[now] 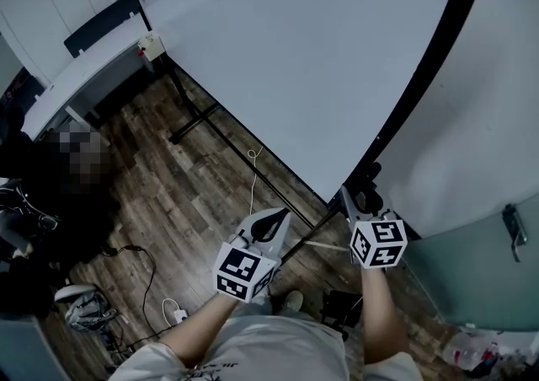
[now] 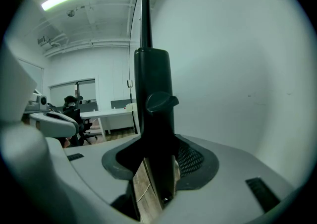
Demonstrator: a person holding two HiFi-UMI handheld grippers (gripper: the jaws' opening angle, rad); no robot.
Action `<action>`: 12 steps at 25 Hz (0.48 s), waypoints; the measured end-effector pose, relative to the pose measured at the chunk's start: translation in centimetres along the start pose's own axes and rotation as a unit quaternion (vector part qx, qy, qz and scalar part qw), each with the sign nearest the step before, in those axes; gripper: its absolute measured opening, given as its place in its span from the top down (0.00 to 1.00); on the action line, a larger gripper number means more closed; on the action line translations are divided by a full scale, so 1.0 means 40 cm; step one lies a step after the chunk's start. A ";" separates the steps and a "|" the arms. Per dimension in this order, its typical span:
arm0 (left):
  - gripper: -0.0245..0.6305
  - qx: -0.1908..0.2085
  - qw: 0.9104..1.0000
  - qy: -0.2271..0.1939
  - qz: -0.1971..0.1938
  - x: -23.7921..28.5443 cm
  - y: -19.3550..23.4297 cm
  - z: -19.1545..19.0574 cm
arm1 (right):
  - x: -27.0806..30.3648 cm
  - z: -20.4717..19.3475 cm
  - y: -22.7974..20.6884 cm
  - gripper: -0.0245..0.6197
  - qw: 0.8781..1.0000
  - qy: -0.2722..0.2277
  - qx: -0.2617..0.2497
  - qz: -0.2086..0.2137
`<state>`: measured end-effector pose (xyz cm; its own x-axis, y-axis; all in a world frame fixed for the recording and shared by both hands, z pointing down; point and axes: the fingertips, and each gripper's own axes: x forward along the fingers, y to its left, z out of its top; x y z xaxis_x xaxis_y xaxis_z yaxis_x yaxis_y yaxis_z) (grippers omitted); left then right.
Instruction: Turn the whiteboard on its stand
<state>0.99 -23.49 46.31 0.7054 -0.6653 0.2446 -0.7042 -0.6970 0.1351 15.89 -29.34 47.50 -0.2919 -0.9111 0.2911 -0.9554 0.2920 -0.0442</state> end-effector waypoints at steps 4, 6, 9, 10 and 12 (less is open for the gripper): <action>0.95 0.004 1.000 0.002 -0.022 0.015 -0.045 -0.003 | -0.067 -0.024 -0.033 0.70 1.000 -0.001 0.008 -0.014; 0.95 0.009 0.999 0.002 -0.033 0.023 -0.067 -0.003 | -0.097 -0.035 -0.050 0.70 1.000 0.000 0.013 -0.022; 0.95 0.017 0.999 0.004 -0.050 0.033 -0.101 -0.003 | -0.150 -0.050 -0.081 0.70 0.999 -0.003 0.023 -0.039; 0.95 0.020 0.998 0.005 -0.056 0.035 -0.113 -0.004 | -0.169 -0.055 -0.091 0.70 0.999 -0.005 0.027 -0.045; 0.95 0.024 0.997 0.007 -0.068 0.037 -0.137 -0.008 | -0.204 -0.066 -0.105 0.70 0.998 -0.006 0.034 -0.052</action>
<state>5.86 -20.58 46.23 0.7921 -0.5608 0.2411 -0.5978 -0.7924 0.1211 22.42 -22.38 47.82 -0.1907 -0.9389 0.2865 -0.9813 0.1750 -0.0800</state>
